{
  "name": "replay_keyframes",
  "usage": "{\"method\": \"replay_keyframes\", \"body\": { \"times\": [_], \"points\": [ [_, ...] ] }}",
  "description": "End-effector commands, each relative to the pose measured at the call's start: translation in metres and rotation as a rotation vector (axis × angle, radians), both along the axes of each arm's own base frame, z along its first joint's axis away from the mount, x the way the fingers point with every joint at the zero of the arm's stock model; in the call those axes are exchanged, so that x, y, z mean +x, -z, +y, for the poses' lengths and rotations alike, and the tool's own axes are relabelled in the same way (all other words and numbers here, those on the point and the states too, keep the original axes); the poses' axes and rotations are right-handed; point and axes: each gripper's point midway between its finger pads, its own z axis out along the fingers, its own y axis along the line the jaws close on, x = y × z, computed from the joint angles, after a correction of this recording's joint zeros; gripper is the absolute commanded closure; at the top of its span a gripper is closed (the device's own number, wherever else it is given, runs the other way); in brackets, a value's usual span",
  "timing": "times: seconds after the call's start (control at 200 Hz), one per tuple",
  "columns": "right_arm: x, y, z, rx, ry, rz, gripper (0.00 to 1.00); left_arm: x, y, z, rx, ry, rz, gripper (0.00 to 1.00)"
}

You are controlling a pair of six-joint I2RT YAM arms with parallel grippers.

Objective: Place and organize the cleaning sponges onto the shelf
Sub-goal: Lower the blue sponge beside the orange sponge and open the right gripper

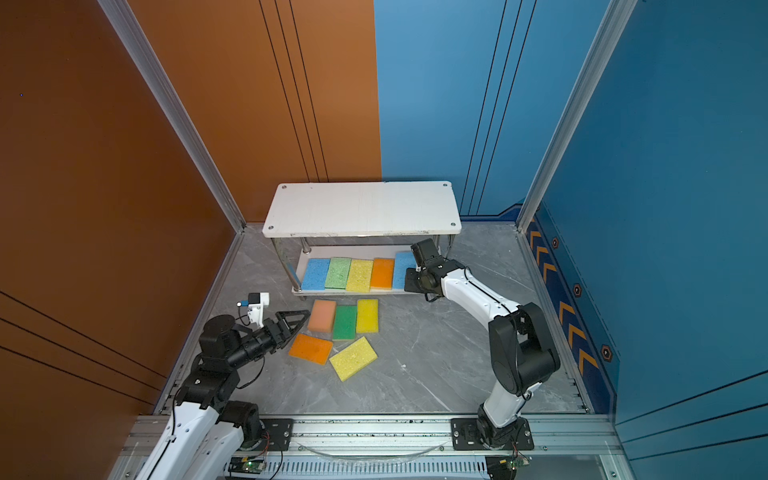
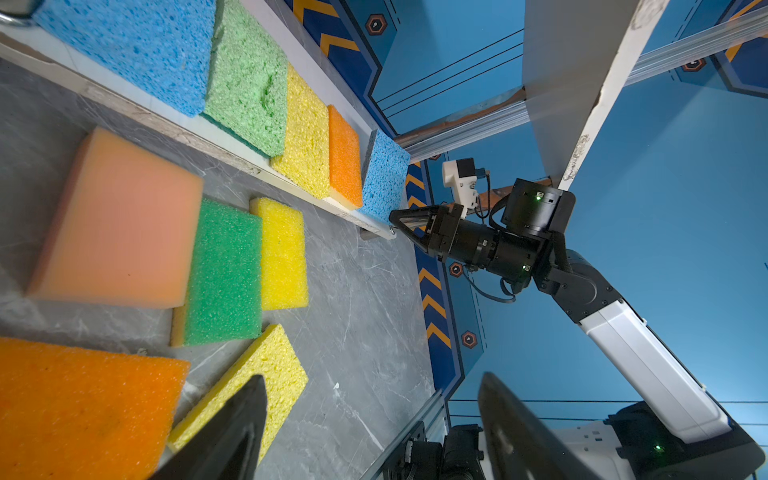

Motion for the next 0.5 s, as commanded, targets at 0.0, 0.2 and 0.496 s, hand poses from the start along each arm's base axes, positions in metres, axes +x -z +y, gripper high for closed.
{"method": "replay_keyframes", "body": {
  "times": [0.0,0.2,0.496],
  "points": [
    [-0.0003,0.0018,0.0008,-0.007,-0.021,0.024,1.0,-0.0006,0.0058,-0.0009,-0.01,0.012,0.01,0.2],
    [0.0017,0.0031,-0.0004,-0.011,-0.019,0.027,0.94,0.0,0.0063,-0.0009,-0.011,0.012,0.011,0.2],
    [0.0074,0.0042,-0.0006,-0.019,-0.017,0.023,0.86,0.0,0.0062,-0.0009,-0.015,0.012,0.012,0.2]
  ]
}}
